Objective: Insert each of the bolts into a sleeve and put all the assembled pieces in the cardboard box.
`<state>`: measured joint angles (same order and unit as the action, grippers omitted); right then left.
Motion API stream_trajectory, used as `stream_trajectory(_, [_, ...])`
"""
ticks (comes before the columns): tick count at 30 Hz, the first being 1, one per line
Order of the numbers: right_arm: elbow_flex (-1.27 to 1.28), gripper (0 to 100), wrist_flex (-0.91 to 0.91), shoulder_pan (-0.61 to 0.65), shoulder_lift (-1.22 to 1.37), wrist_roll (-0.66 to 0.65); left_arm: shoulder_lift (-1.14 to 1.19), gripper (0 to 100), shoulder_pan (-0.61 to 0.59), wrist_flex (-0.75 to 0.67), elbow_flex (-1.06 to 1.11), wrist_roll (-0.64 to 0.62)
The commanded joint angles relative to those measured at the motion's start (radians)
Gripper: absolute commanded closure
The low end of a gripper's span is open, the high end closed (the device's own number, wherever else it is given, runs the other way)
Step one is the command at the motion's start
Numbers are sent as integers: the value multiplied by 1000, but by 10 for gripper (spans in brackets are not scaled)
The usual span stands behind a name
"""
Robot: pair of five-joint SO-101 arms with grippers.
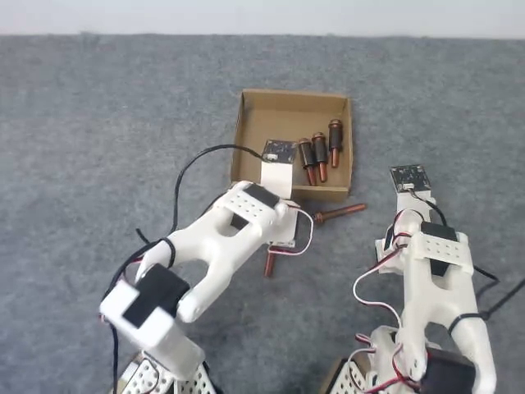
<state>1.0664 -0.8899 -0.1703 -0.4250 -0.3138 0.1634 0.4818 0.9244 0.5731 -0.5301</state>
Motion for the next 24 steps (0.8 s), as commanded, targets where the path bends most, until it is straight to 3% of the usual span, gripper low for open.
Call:
stream_trajectory(1, [-3, 991, 8, -13, -44, -18, -147, 989, -5, -71, 99, 34])
stream_trajectory(6, [-3, 991, 10, -13, -44, -18, -295, 989, -15, -175, 240, 43])
stream_trajectory(16, [-6, 991, 73, 44, -45, -17, -396, 989, -161, -186, 318, 66])
stream_trajectory(20, [-6, 991, 193, 76, -48, -18, -402, 989, -180, -176, 321, 186])
stream_trajectory(24, [-6, 991, 387, 104, -51, -18, -404, 989, -178, -155, 323, 196])
